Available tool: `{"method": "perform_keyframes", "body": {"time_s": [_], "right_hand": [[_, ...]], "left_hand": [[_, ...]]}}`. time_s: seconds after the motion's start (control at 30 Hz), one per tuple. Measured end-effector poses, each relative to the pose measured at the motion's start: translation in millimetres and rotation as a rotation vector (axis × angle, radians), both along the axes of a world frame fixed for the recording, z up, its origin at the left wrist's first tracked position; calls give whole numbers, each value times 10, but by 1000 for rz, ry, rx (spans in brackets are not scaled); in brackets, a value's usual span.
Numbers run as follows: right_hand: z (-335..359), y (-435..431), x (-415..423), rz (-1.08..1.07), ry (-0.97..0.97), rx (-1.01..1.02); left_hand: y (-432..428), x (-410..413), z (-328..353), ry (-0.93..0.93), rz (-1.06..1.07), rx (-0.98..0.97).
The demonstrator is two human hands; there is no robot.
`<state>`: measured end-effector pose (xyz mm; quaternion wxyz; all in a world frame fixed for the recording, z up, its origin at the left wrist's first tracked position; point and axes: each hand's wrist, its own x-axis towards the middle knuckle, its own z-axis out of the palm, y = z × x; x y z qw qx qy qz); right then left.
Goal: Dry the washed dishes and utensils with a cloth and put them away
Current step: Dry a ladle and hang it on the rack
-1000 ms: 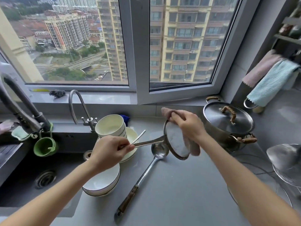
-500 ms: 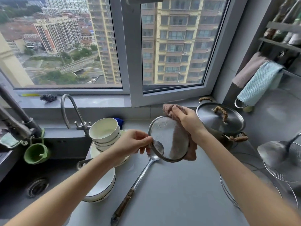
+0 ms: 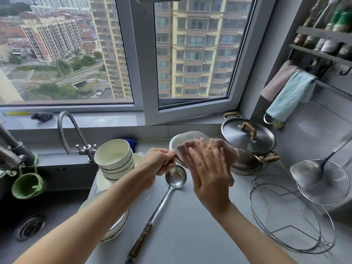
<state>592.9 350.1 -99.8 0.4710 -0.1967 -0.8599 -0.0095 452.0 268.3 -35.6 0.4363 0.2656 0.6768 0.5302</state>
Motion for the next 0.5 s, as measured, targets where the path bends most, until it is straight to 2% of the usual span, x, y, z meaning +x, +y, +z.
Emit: {"method": "perform_keyframes", "body": {"time_s": [0.03, 0.13, 0.17, 0.2, 0.27, 0.33, 0.4, 0.5], "right_hand": [[23, 99, 40, -9, 97, -169], [232, 346, 93, 59, 420, -1007], [280, 395, 88, 140, 491, -1187], [319, 410, 101, 180, 527, -1239], [378, 355, 149, 191, 479, -1120], [344, 232, 178, 120, 314, -780], [296, 125, 163, 71, 139, -439], [387, 42, 29, -2, -60, -164]], "left_hand": [[-16, -20, 16, -17, -21, -3], [-40, -67, 33, -6, -104, 10], [-46, -71, 48, 16, -124, 19], [-47, -85, 58, 41, -134, 31], [-47, -107, 85, 84, -134, 56], [-38, -102, 87, 151, -130, 82], [-11, -55, 50, 297, -134, 130], [38, 44, -32, 476, -190, 203]]}}
